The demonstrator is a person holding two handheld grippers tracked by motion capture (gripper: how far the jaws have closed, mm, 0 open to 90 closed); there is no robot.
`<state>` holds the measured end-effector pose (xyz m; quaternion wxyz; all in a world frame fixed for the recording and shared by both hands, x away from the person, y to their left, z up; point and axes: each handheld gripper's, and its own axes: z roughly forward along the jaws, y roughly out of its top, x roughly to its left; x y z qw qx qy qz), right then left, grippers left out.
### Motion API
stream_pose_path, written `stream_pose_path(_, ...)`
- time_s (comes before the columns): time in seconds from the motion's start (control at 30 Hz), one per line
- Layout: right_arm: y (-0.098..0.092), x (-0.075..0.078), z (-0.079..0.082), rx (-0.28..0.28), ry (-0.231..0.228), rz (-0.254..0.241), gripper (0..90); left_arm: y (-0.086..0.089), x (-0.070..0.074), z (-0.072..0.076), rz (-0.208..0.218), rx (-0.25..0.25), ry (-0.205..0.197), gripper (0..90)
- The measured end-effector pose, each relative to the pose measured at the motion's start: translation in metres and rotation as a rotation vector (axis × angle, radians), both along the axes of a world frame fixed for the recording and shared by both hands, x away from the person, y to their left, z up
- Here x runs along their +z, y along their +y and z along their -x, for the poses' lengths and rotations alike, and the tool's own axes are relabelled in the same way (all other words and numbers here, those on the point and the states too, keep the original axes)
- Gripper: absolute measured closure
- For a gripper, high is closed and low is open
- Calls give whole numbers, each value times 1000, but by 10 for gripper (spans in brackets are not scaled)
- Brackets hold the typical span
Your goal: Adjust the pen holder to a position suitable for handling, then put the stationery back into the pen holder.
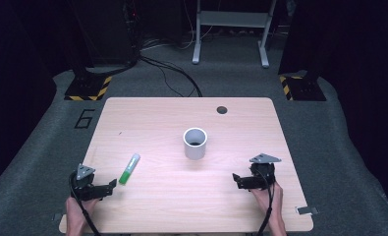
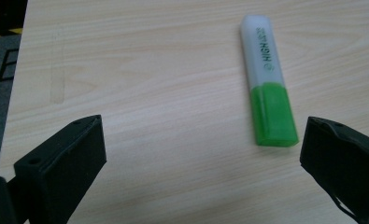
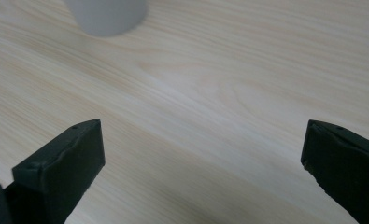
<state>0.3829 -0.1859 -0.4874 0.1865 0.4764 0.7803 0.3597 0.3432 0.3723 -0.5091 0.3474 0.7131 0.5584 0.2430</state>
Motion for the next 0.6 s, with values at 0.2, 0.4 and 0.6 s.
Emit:
stream_pose_path(0.2, -29, -16, 8, -71, 25, 1, 0, -11, 9, 2, 8, -26, -28, 3)
stream_pose_path(0.4, -55, -33, 16, -139, 44, -1, 0, -21, 10, 4, 12, -61, -14, 3)
stream_pose_path(0.6, -62, -38, 19, -164, 39, 11, 0, -31, 7, 4, 11, -89, 12, 2)
